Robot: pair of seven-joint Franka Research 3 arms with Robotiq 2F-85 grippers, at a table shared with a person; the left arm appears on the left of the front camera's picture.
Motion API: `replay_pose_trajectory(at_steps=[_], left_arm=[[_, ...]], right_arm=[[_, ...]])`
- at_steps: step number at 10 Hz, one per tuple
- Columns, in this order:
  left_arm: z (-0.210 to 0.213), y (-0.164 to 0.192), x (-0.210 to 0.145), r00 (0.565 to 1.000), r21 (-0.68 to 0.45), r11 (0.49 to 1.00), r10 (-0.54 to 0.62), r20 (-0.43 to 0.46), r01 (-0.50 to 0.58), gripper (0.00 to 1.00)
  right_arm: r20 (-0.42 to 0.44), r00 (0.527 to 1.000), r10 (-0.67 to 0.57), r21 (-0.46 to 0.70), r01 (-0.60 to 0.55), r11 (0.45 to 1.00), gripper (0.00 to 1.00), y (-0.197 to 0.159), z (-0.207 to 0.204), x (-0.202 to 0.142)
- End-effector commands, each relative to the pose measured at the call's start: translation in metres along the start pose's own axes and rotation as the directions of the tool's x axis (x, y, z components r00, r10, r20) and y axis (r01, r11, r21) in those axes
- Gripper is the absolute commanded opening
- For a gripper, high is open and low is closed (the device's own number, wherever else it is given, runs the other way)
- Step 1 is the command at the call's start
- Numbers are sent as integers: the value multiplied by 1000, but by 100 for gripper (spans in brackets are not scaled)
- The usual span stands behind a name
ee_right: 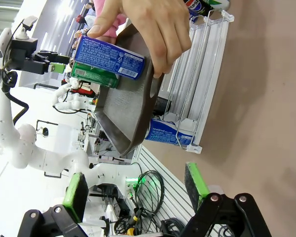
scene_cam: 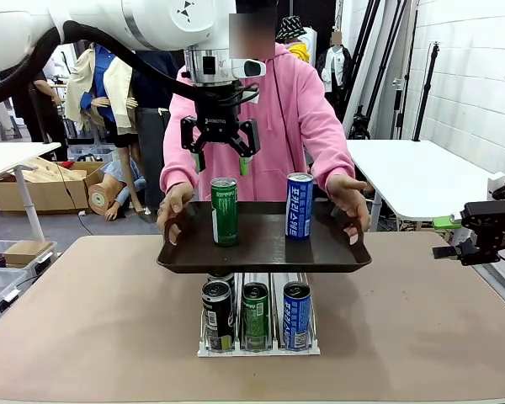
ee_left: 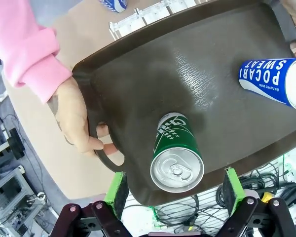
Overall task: Retrieve and hand over the desired beverage to the person.
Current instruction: Place the picked can on the Handle tray extended by the person.
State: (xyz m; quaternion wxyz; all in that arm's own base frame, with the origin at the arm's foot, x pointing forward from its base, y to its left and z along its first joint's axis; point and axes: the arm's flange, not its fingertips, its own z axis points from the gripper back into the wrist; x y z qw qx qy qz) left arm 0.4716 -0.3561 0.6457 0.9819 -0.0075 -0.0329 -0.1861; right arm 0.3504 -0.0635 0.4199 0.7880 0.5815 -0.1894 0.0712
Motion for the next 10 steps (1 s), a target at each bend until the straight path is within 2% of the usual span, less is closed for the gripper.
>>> replay_pose_trajectory(at_steps=[1,10], left_arm=[[2,-1,0,1000,-11,1000,3,6,-3,100],[2,-1,0,1000,-11,1000,3,6,-3,100]], right_arm=[[3,1000,1,11,-1,1000,100,0,0,0],[3,1000,1,11,-1,1000,100,0,0,0]])
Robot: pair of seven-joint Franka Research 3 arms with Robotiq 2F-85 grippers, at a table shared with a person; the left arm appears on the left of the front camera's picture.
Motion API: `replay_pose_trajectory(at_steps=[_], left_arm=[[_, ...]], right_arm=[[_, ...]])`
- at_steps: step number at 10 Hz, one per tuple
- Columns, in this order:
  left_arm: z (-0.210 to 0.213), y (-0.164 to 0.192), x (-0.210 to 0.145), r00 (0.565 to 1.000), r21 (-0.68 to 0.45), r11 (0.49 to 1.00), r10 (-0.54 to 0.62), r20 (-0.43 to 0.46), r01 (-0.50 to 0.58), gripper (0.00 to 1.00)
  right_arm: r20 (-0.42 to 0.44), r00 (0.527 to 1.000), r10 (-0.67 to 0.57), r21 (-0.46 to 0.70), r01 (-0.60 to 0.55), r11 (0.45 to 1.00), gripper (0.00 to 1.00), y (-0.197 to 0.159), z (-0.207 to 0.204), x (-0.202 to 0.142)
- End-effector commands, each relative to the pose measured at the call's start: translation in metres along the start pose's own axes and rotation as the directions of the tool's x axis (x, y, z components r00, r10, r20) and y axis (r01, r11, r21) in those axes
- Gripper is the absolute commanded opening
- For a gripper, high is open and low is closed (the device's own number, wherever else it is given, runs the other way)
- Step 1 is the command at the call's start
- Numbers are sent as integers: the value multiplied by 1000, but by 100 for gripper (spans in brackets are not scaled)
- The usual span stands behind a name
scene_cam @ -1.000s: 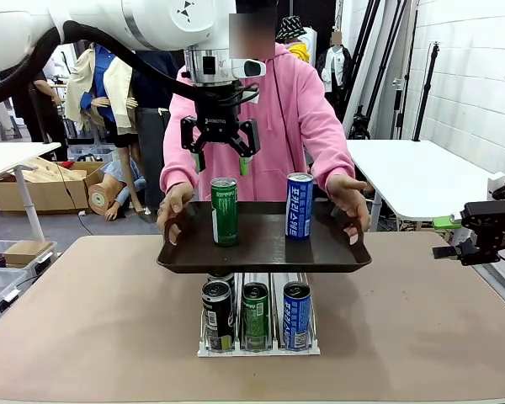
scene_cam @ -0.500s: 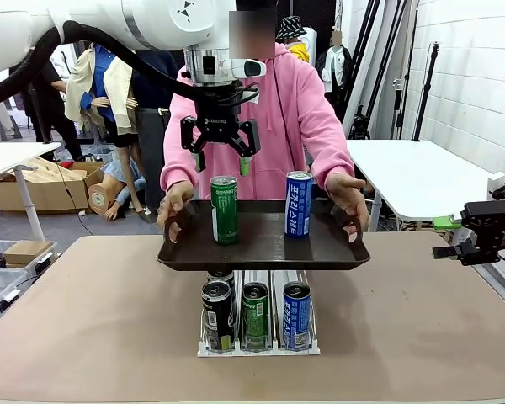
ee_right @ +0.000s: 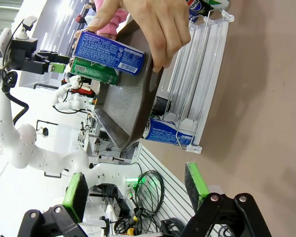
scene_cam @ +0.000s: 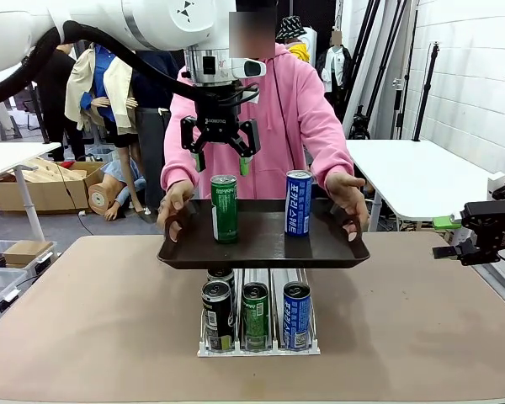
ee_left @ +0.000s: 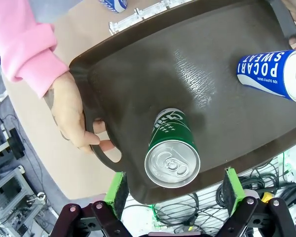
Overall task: Retrieve and hand over the desired beverage to the person.
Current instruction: Place the picked can on the Handle tray extended by the person.
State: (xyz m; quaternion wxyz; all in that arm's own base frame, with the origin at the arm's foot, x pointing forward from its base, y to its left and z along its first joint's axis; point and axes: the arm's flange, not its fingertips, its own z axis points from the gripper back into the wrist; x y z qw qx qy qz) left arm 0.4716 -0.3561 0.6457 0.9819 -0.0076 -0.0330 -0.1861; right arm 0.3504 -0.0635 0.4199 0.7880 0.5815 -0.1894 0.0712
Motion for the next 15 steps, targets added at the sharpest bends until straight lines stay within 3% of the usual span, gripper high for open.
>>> replay_pose_trajectory(at_steps=[1,2,5,9,12,15], left_arm=[[2,-1,0,1000,-10,1000,3,6,-3,100],[0,0,0,1000,0,1000,0,0,0,100],[23,34,-30,995,-124,990,81,54,-73,100],[49,116,-99,963,-337,925,234,134,-178,100],[25,215,-152,908,-564,794,383,173,-227,100],[-29,300,-186,857,-765,598,501,123,-239,100]], right_arm=[[3,1000,1,11,-1,1000,100,0,0,0],[3,1000,1,11,-1,1000,100,0,0,0],[3,1000,1,11,-1,1000,100,0,0,0],[3,1000,1,11,-1,1000,100,0,0,0],[3,1000,1,11,-1,1000,100,0,0,0],[3,1000,1,11,-1,1000,100,0,0,0]])
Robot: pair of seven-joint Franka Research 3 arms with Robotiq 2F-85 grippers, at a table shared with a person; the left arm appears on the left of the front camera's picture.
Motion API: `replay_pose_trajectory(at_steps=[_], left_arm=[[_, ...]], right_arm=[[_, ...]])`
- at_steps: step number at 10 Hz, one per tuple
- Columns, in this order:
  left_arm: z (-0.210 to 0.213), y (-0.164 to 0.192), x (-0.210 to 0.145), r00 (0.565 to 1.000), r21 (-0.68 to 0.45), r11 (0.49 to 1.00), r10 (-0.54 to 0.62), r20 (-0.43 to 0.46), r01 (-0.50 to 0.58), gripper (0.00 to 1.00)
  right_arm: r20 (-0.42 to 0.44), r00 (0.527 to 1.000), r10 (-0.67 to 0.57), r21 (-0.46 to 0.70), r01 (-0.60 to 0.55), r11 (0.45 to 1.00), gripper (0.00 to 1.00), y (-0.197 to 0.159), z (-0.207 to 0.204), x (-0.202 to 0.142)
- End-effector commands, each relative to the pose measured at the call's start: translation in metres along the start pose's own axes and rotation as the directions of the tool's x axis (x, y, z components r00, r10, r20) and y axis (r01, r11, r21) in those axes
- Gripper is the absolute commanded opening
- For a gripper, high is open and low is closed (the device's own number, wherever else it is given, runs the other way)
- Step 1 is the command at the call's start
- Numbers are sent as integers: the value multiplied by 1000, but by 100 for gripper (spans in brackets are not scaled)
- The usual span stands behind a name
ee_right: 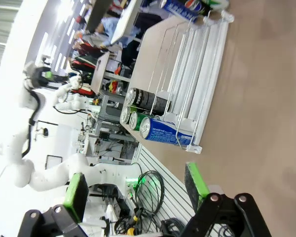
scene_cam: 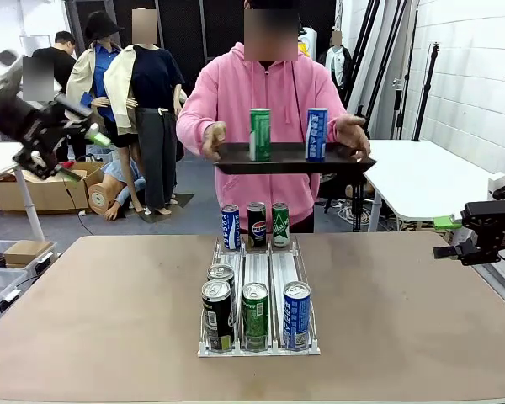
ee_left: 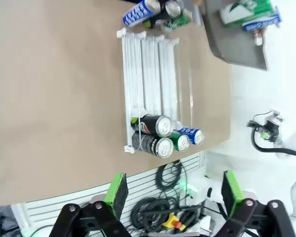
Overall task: Retrieve and hand over the desired beverage to the person.
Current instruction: Place the picked can on the Handle tray extended by the person.
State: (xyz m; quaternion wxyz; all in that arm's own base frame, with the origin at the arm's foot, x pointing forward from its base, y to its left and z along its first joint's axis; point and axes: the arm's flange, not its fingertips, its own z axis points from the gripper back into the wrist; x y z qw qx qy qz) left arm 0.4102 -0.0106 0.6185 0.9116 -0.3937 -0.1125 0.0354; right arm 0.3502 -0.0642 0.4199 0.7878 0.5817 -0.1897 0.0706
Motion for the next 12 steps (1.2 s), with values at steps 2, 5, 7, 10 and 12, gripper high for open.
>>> replay_pose_trajectory(at_steps=[2,5,7,10,12], left_arm=[[1,45,0,1000,-242,970,-4,7,5,100],[18,88,-4,1000,-383,924,13,-14,-17,100],[18,110,-10,998,-436,900,-12,-54,-13,100],[16,136,-21,994,-514,858,-71,-80,20,100],[11,144,-23,984,-521,852,-123,-128,38,100]], right_arm=[[2,1000,2,10,-2,1000,100,1,0,0],[2,1000,2,10,-2,1000,100,1,0,0],[2,1000,2,10,-2,1000,100,1,0,0],[2,1000,2,10,-2,1000,100,1,0,0],[2,1000,2,10,-2,1000,100,1,0,0]])
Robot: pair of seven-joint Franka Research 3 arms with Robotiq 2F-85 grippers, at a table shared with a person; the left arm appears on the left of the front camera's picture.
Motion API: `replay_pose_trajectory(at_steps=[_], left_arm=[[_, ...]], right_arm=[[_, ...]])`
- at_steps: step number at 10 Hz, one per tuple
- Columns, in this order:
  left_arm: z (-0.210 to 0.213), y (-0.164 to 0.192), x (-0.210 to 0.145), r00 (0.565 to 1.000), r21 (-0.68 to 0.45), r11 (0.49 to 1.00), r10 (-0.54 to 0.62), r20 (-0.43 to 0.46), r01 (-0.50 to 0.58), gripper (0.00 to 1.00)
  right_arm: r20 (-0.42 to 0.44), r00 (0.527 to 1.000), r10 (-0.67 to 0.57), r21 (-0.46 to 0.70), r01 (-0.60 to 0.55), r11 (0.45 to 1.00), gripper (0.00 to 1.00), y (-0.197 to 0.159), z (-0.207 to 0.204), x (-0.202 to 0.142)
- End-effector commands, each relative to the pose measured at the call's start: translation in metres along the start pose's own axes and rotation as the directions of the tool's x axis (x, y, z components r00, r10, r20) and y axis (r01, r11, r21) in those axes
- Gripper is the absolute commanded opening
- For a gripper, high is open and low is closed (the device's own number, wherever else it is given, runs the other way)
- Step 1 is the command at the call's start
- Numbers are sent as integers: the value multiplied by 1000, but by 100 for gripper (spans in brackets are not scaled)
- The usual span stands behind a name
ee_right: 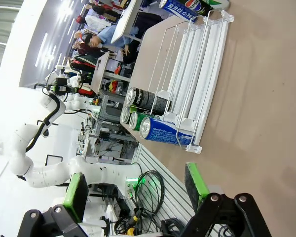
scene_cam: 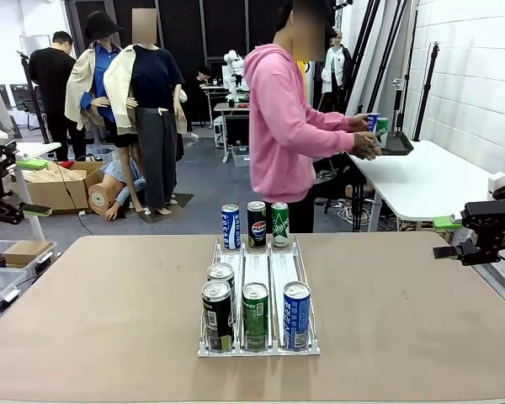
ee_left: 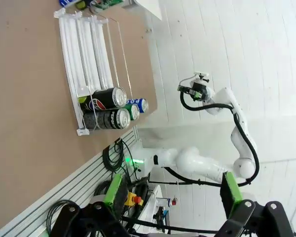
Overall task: Retrieve and hand over the desired beverage to the person.
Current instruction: Place the picked can on the Handle tray extended by the person.
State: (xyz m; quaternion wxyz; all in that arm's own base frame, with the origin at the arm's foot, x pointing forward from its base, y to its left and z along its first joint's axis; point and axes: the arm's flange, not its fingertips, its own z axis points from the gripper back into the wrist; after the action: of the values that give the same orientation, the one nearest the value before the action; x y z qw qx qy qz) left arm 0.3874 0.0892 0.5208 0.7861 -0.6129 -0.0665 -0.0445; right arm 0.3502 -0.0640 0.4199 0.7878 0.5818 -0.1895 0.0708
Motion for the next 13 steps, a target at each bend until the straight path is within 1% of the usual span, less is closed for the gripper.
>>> replay_pose_trajectory(at_steps=[1,2,4,5,6,13], left_arm=[[-1,13,1,997,-29,999,-26,-79,23,100],[-6,23,1,994,-23,1000,-16,-112,14,100],[-14,35,1,993,-35,999,-17,-116,13,100],[-18,36,0,988,-47,999,-27,-150,20,100],[-17,30,1,995,-33,999,5,-101,-9,100],[-17,30,1,995,-33,999,5,-101,-9,100]], right_arm=[[3,1000,2,10,-2,1000,100,0,0,0],[3,1000,2,10,-2,1000,100,0,0,0],[3,1000,2,10,-2,1000,100,0,0,0],[3,1000,2,10,-2,1000,100,0,0,0],[3,1000,2,10,-2,1000,100,0,0,0],[3,1000,2,10,-2,1000,100,0,0,0]])
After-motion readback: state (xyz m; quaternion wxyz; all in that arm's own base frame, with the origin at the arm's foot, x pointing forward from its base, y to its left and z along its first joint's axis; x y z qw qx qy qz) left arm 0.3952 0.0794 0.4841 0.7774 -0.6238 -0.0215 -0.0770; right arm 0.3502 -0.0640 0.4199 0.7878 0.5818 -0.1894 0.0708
